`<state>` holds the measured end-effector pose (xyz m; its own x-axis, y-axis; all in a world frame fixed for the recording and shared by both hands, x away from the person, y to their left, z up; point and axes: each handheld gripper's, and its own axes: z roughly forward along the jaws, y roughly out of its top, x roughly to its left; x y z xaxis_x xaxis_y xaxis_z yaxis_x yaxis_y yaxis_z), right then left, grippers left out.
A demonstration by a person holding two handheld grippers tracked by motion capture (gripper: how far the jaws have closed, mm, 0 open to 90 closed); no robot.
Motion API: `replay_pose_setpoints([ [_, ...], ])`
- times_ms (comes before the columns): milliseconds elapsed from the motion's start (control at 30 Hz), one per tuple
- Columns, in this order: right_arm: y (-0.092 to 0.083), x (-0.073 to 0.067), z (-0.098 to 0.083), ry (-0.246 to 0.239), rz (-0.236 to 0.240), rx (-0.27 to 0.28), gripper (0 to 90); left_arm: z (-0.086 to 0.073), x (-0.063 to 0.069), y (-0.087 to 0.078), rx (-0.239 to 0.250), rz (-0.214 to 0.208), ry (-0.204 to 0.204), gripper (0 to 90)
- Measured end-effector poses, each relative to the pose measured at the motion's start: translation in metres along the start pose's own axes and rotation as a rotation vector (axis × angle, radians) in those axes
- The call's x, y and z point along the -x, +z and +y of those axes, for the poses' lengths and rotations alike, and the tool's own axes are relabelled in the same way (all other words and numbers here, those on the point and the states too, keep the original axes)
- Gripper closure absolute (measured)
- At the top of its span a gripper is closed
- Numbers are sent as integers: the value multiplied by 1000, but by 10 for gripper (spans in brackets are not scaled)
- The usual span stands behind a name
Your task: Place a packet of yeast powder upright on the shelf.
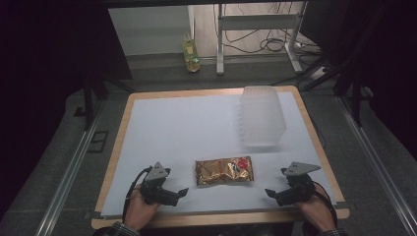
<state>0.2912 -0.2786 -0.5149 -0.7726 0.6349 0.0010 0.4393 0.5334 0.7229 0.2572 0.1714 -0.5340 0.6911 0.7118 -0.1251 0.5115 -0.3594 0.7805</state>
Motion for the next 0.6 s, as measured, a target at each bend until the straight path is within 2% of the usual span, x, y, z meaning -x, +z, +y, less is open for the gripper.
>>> replay_pose_setpoints([
  [100, -1, 0, 0, 3, -3, 3, 21, 0, 1, 1, -3, 15, 8, 10],
  [300, -2, 0, 0, 7, -14, 4, 21, 1, -1, -2, 17, 8, -2, 8],
  [400, -1, 0, 0, 2, -17, 1, 21, 1, -1, -2, 3, 29, 5, 20],
  [600, -1, 0, 1, 2, -18, -3, 21, 2, 0, -1, -9, 34, 13, 56],
])
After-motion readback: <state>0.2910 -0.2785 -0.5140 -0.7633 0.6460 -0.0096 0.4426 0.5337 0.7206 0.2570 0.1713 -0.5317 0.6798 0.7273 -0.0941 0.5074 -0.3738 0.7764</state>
